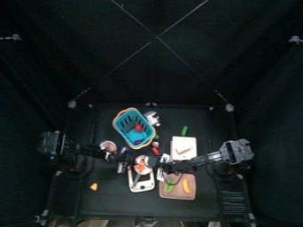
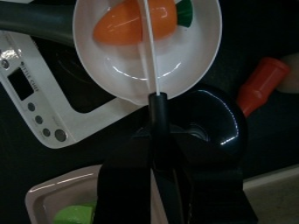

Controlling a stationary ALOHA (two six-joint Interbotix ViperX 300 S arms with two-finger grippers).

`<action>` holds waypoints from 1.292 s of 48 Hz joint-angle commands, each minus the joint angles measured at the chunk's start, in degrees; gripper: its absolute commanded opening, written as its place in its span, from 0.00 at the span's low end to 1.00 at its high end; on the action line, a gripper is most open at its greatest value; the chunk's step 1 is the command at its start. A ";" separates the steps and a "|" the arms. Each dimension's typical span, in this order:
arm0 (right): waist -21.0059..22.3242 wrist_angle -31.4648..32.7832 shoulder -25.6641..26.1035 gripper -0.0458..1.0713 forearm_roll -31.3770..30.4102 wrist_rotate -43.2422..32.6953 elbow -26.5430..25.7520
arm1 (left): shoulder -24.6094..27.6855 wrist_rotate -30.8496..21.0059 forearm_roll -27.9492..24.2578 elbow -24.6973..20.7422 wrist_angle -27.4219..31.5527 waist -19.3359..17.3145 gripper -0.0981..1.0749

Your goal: Cut carrot

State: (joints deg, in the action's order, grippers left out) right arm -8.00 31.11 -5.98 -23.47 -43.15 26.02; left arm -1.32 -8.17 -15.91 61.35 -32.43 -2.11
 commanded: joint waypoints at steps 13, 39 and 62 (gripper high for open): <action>0.53 -0.44 0.97 0.46 -0.53 0.18 -2.64 | 0.09 0.09 0.09 -0.88 1.49 -0.09 0.39; 0.44 2.37 3.69 0.46 -3.25 0.00 -4.57 | -6.86 0.18 -0.53 -0.53 1.49 0.88 0.39; 0.18 2.37 4.04 0.46 -3.60 0.09 -5.10 | -8.09 0.18 -1.32 -0.44 1.49 1.05 0.39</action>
